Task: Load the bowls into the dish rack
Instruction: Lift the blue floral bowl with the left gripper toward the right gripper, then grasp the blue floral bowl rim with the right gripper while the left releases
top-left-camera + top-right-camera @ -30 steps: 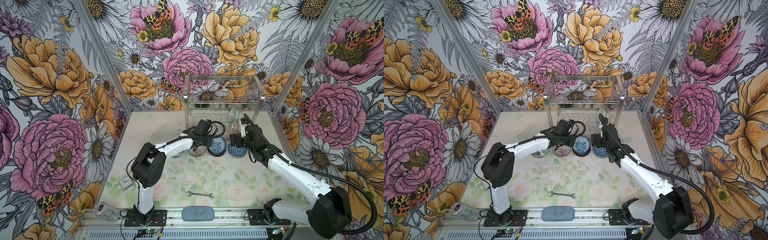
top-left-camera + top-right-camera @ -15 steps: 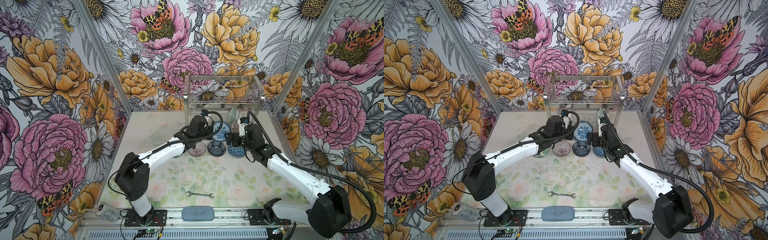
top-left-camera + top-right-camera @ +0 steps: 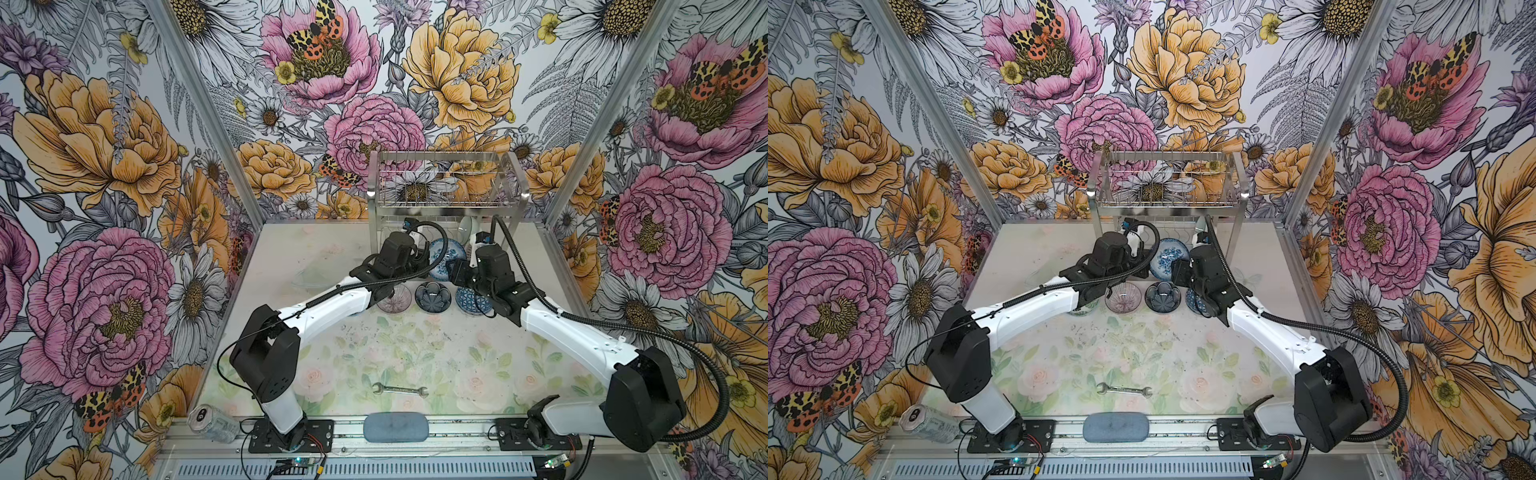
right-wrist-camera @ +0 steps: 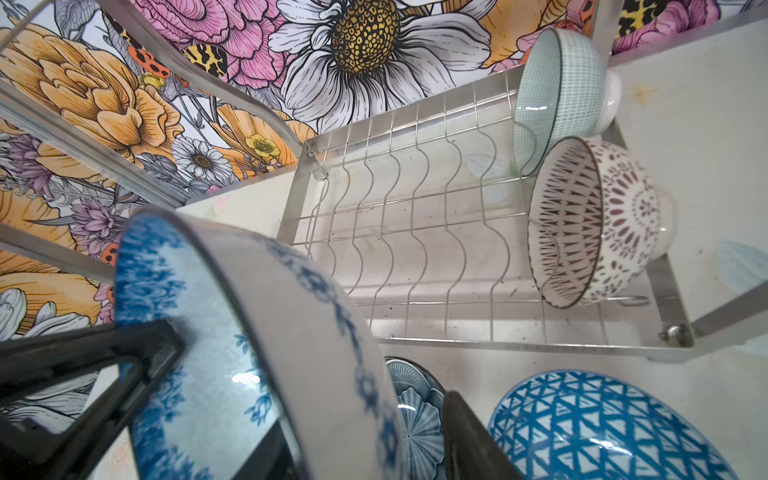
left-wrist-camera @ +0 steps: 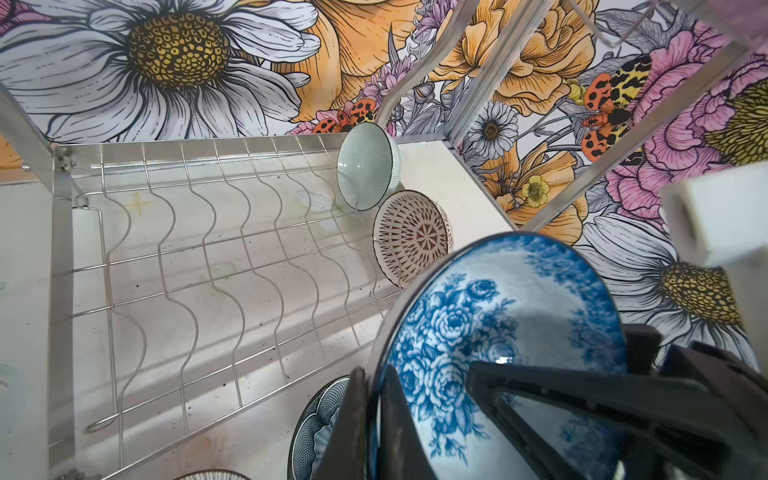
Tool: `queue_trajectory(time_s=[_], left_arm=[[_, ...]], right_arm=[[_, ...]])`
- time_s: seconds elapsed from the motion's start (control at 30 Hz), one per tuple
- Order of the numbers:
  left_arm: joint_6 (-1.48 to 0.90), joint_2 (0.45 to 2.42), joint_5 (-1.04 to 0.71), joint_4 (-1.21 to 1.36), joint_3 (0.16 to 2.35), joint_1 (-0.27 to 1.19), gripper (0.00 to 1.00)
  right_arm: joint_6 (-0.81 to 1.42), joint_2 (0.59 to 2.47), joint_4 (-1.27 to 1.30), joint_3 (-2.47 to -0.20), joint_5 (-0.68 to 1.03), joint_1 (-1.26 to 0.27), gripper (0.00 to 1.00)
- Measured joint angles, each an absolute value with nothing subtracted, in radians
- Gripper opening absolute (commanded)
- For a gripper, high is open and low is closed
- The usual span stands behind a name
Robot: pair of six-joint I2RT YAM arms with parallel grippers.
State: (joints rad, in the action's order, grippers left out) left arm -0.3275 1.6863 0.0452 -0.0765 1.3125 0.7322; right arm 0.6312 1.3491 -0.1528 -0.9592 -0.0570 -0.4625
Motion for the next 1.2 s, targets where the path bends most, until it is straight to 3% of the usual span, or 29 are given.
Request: queue_trajectory(time_s=[0.07,0.1,0.3,0.33,0.47,0.7,0.97,1.2], left_arm=[[-0.325,1.686,0.047,-0.078,1.309,0.736,0.00],[-0.323,1.683,0.046,-0.082,1.305,0.736,0.00],[-0.296,1.675,0.070,-0.078,1.295,0.747,0.00],[-0.292,1.671,0.072,-0.084,1.295,0.747,0.15],[-0.279,1.638,0.080,-0.123,1.296,0.738,0.97],[-0.148,1.472,0.107,-0.317,1.334,0.682,0.99],[0.001,1.319,0.110,-0.551,1.370,0.551,0.99],[0.030,1.271,0.078,-0.591,1.315,0.457,0.99]], right_arm=[[0.645,1.349,-0.136,-0.962,-0.083,-0.471,0.06],[0.653,1.349,-0.134,-0.963,-0.100,-0.471,0.00],[0.636,1.354,-0.164,-0.966,-0.149,-0.474,0.00],[0.635,1.354,-0.163,-0.966,-0.151,-0.476,0.00],[0.614,1.355,-0.172,-0.966,-0.163,-0.486,0.00],[0.528,1.392,-0.199,-0.989,-0.270,-0.496,0.00],[0.381,1.512,-0.213,-1.068,-0.515,-0.531,0.00],[0.233,1.640,-0.173,-1.170,-0.726,-0.547,0.00]])
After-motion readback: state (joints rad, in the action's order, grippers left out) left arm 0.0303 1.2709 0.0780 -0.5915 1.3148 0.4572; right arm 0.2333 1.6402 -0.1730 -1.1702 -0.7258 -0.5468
